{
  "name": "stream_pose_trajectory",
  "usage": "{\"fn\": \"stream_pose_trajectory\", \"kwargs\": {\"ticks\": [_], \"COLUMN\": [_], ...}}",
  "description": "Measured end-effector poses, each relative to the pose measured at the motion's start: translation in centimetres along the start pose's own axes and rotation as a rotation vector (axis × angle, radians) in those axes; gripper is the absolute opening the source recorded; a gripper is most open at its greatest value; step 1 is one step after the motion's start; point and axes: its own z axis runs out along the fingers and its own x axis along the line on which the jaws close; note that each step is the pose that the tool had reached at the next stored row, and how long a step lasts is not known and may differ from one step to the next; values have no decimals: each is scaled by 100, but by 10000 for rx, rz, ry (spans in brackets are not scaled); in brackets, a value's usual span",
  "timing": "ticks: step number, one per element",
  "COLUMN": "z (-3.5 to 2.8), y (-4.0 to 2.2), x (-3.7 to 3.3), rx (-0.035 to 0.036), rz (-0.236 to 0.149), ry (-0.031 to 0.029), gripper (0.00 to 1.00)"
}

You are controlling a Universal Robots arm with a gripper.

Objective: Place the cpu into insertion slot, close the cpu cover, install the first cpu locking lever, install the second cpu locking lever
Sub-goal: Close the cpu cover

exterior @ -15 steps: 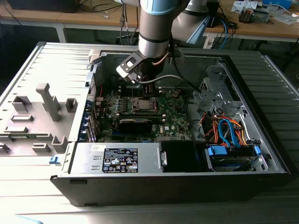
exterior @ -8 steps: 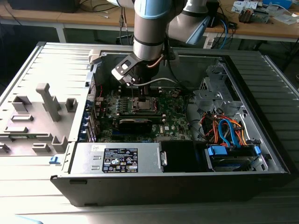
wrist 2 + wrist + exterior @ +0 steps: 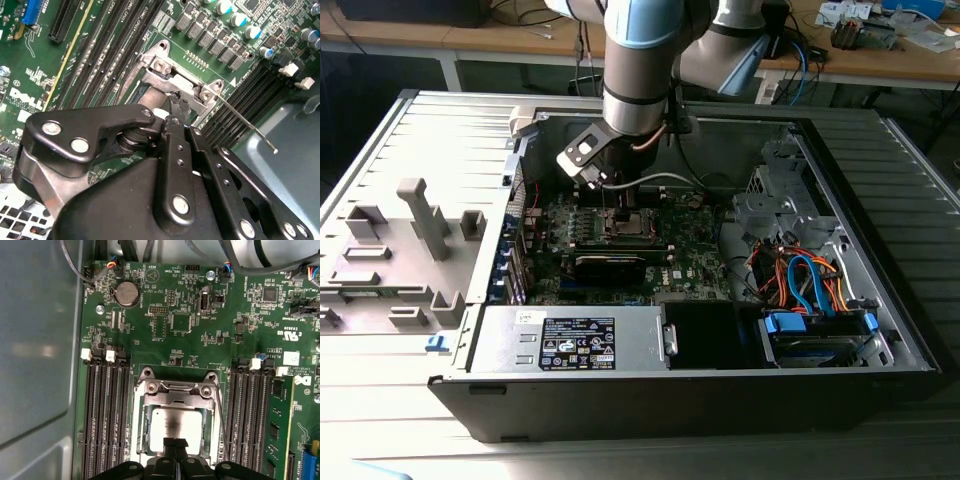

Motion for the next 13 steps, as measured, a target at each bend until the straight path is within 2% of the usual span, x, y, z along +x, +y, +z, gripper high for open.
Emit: {"fn": "stream_pose_trajectory", "kwargs": {"ticks": [6,13], "z": [56,93], "y": [-29,-30], "x": [1,-1], "rx": [-1,1], "rz": [0,1], "ry": [1,-3], "gripper": [11,11]}}
